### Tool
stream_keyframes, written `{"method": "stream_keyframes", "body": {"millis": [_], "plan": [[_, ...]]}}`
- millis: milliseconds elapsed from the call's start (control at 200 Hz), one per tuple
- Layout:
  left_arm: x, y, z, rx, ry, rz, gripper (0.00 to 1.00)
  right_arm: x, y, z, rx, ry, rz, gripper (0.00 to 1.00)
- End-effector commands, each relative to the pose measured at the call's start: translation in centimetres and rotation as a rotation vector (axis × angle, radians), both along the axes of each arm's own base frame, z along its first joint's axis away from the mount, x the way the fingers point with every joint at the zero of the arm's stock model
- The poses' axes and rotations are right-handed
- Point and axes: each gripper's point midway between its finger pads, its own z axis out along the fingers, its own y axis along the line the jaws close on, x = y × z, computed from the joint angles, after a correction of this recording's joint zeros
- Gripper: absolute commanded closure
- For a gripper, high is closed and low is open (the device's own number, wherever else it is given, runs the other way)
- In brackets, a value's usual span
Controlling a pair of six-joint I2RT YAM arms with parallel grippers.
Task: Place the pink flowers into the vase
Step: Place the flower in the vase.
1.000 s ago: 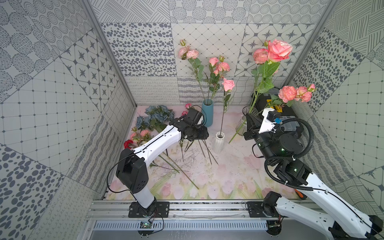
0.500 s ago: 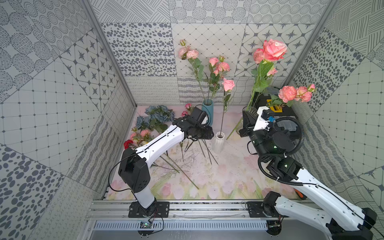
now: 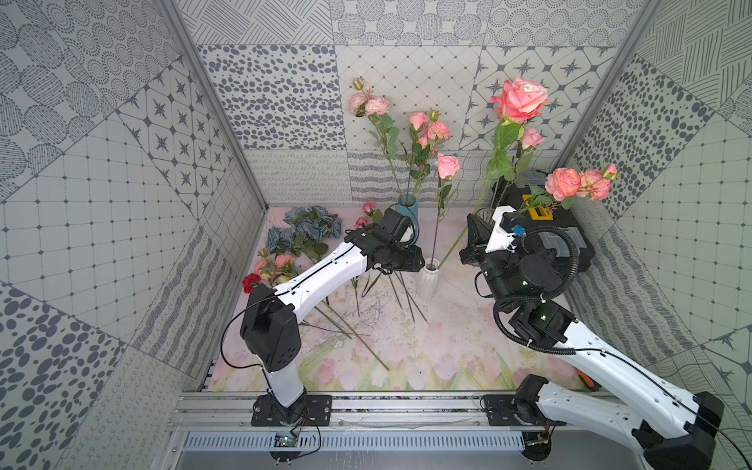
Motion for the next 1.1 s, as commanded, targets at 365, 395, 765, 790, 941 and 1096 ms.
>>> {"method": "stream_keyframes", "body": {"millis": [365, 395, 765, 790, 941, 1096], "plan": [[0.2, -1.5, 0.1, -0.021, -0.018, -0.050, 0.44, 1.2, -0.6, 0.0, 0.059, -0.028, -0.044, 1.00], [0.2, -1.5, 0.0, -0.020, -0.017, -0.051, 0.44, 1.3, -0.5, -0.1, 0.062, -0.027, -0.044, 1.00], [0.2, -1.6, -0.6, -0.006, -0.006, -0.055, 0.44, 2.6, -0.2, -2.1, 0.066, -0.005, -0.070, 1.00], [0.2, -1.6, -0.7, -0.004, -0.006, -0.054, 0.44, 2.7, -0.2, -2.3, 0.066, -0.005, -0.073, 1.00], [0.2, -1.5, -1.0, 0.003, -0.002, -0.051, 0.44, 3.3, -0.1, -3.5, 0.075, 0.009, -0.079, 1.00], [0.3, -1.6, -1.1, 0.005, -0.003, -0.052, 0.44, 3.9, 0.2, -4.8, 0.077, 0.026, -0.074, 1.00]]}}
